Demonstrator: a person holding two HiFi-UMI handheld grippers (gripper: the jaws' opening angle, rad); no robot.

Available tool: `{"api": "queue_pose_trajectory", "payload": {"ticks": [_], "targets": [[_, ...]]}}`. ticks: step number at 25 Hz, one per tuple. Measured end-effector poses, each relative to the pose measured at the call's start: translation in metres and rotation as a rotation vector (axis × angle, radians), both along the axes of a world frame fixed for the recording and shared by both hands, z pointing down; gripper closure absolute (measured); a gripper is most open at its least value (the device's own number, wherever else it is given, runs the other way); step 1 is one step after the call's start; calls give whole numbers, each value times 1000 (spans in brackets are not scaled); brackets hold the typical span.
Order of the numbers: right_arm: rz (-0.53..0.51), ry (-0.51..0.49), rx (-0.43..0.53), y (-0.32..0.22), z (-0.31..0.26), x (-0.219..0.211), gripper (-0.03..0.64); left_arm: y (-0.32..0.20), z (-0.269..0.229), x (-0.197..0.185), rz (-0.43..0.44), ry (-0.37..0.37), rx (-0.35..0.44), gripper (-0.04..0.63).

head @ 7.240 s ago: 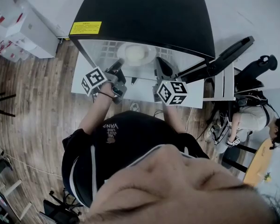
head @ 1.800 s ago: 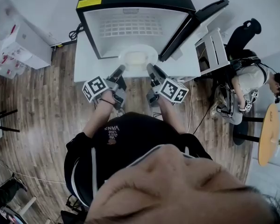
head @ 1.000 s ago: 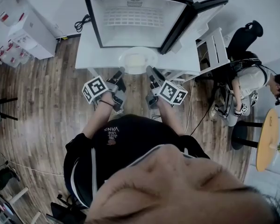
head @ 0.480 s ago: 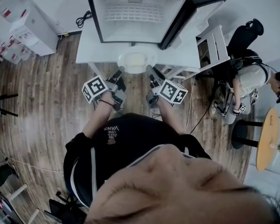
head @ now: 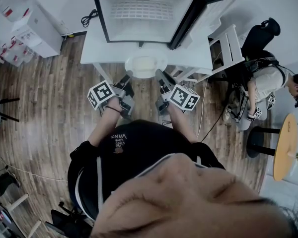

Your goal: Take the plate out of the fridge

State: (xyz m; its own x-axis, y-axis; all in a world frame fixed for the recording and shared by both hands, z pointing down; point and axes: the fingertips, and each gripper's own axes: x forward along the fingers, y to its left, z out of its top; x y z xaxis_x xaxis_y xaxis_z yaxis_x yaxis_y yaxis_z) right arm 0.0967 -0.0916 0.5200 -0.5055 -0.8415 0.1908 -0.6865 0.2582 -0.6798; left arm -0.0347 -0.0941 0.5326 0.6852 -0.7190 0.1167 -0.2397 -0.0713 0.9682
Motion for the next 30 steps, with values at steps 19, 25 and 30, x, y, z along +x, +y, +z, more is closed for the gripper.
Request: {"api": "queue_pose_trajectory", "payload": {"ticks": [19, 25, 30], "targets": [[-26, 13, 4, 35, 6, 5, 525, 38, 8, 5, -25, 0, 0, 569], [-19, 13, -2, 46, 10, 8, 525, 48, 12, 9, -17, -1, -10, 569], [-12, 15, 0, 50, 10, 10, 525, 51, 12, 11, -11, -3, -9, 569]]}}
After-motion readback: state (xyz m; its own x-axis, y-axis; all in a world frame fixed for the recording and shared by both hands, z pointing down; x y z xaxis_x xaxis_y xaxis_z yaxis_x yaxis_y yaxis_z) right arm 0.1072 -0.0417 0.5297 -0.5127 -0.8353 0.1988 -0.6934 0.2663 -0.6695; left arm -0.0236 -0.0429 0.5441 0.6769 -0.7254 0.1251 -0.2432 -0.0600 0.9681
